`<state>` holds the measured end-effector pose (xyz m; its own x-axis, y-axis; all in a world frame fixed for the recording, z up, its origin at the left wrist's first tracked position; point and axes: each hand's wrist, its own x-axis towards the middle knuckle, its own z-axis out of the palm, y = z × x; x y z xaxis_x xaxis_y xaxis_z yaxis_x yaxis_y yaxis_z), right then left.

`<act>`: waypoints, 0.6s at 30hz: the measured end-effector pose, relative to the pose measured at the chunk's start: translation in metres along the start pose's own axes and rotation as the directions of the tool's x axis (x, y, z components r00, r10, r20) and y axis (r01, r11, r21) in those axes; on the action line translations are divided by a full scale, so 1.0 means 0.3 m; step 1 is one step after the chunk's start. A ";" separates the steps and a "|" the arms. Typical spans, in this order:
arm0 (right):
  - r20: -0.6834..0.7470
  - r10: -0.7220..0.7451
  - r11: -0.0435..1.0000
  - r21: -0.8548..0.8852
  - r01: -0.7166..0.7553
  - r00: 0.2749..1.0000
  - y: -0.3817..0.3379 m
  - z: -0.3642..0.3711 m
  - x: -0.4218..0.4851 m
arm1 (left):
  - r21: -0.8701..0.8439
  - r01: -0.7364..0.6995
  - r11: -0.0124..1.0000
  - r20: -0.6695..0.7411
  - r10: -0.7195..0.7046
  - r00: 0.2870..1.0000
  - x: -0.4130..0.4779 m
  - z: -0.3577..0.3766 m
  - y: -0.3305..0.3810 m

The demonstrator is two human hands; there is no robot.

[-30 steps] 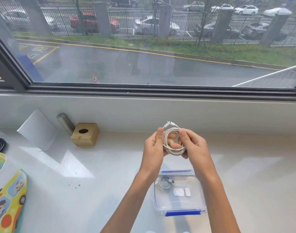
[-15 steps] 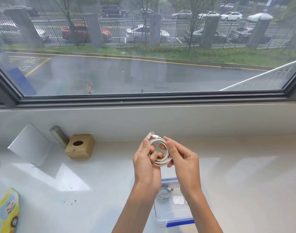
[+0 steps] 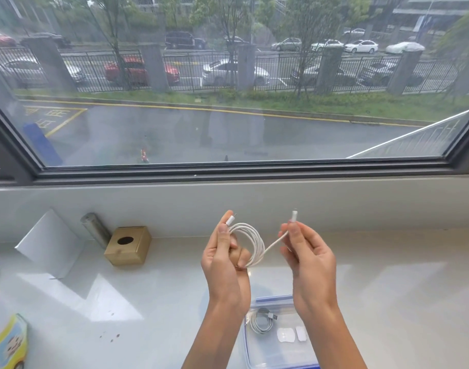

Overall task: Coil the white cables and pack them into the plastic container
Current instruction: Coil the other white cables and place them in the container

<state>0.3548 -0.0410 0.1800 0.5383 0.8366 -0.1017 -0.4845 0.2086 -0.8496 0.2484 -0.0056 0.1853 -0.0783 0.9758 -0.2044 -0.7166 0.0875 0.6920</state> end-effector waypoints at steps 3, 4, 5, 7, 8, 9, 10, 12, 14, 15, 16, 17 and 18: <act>-0.097 -0.038 0.984 0.171 0.054 0.995 0.001 -0.019 -0.012 | -0.042 -0.018 0.999 0.026 0.019 0.999 0.016 0.018 0.029; -0.102 -0.071 0.975 0.203 0.090 0.992 0.000 -0.024 -0.016 | -0.040 -0.021 0.999 0.036 0.022 0.999 0.017 0.024 0.032; -0.102 -0.114 0.970 0.204 0.133 0.988 -0.003 -0.025 -0.020 | -0.034 -0.017 0.999 0.043 0.018 0.999 0.015 0.028 0.032; -0.088 -0.205 0.972 0.094 0.213 0.975 -0.013 -0.033 -0.015 | -0.010 0.000 1.000 0.073 0.001 0.997 0.001 0.026 0.024; -0.067 -0.229 0.973 -0.018 0.228 0.971 -0.020 -0.040 -0.002 | 0.006 0.008 1.000 0.103 -0.008 0.995 -0.006 0.023 0.020; -0.029 -0.225 0.963 -0.158 0.218 0.974 -0.027 -0.044 0.012 | 0.024 0.013 1.000 0.137 -0.017 0.990 -0.012 0.019 0.016; 0.021 -0.200 0.928 -0.315 0.196 0.980 -0.031 -0.049 0.026 | 0.044 0.020 0.999 0.165 -0.027 0.986 -0.016 0.017 0.014; 0.181 -0.096 0.812 -0.554 0.182 0.979 -0.024 -0.059 0.040 | 0.077 0.037 0.996 0.184 -0.051 0.982 -0.014 0.013 0.016; 0.328 0.028 0.770 -0.609 0.189 0.944 -0.010 -0.061 0.028 | 0.110 0.052 0.993 0.168 -0.070 0.983 -0.003 0.010 0.018; 0.373 0.080 0.782 -0.598 0.173 0.925 -0.006 -0.060 0.018 | 0.131 0.056 0.990 0.154 -0.077 0.985 0.001 0.008 0.018; 0.397 0.129 0.800 -0.583 0.141 0.909 -0.005 -0.061 0.012 | 0.156 0.057 0.986 0.142 -0.079 0.987 0.003 0.006 0.017; 0.410 0.180 0.815 -0.571 0.097 0.894 -0.009 -0.061 0.010 | 0.182 0.055 0.982 0.132 -0.079 0.988 0.003 0.004 0.015; 0.422 0.229 0.830 -0.556 0.051 0.877 -0.015 -0.061 0.010 | 0.207 0.052 0.977 0.125 -0.079 0.989 0.001 0.001 0.011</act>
<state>0.3711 -0.0486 0.1740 0.0706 0.9954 -0.0652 0.0090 -0.0660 -0.9978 0.2462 -0.0048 0.1879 0.0657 0.9832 -0.1702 -0.5605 0.1775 0.8089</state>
